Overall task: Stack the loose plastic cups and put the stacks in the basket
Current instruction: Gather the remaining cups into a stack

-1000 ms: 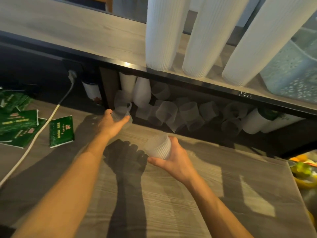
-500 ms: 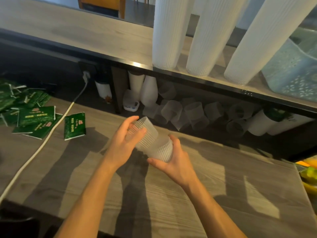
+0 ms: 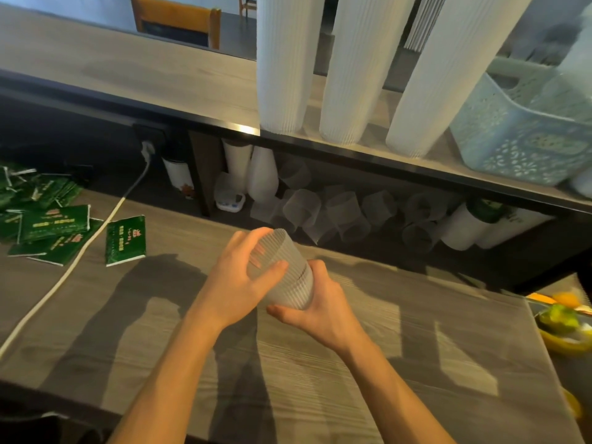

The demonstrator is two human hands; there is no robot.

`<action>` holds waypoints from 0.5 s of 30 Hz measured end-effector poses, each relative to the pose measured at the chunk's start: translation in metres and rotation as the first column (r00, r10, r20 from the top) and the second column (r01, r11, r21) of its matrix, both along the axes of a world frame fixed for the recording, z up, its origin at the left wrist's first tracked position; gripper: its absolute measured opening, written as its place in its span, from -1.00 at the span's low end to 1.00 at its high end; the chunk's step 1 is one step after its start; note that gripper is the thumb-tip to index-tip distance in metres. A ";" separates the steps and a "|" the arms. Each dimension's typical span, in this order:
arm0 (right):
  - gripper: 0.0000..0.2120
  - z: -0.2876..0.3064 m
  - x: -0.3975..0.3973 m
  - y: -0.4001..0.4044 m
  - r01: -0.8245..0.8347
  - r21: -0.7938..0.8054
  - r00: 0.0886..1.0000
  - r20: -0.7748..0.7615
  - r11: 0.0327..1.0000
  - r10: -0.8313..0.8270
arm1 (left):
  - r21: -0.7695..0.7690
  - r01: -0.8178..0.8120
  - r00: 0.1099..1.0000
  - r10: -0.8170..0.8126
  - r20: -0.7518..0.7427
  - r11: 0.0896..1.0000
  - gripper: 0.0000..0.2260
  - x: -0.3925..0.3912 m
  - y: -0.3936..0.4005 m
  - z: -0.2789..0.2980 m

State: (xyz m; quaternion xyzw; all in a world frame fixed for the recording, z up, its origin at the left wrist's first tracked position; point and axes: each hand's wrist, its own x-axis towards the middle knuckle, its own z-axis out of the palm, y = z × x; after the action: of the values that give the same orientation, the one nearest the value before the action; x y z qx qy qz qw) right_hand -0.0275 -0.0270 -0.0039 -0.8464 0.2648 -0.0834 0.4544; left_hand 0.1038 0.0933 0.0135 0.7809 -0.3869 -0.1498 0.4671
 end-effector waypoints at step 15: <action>-0.24 -0.005 0.012 0.004 -0.016 0.028 0.998 0.061 0.999 0.014 | 0.294 0.101 0.988 -0.130 0.079 0.951 -0.28 0.012 0.003 0.005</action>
State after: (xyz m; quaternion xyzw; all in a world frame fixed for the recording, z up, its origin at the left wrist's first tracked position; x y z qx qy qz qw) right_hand -0.0155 -0.0231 -0.0089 -0.8389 0.2455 -0.1021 0.4749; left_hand 0.1158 0.0963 0.0186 0.8230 -0.4283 -0.1935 0.3191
